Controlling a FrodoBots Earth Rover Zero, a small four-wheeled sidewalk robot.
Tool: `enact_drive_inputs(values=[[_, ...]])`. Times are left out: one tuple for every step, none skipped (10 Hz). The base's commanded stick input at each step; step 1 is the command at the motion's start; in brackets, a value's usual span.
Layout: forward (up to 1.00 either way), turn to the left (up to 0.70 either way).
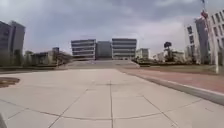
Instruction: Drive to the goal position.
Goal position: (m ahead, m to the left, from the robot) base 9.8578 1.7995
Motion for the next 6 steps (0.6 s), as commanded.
enact_drive_inputs(values=[[0.70, 0.00], [0.70, 0.00], [0.70, 0.00], [0.70, 0.00], [0.70, 0.00], [0.70, 0.00]])
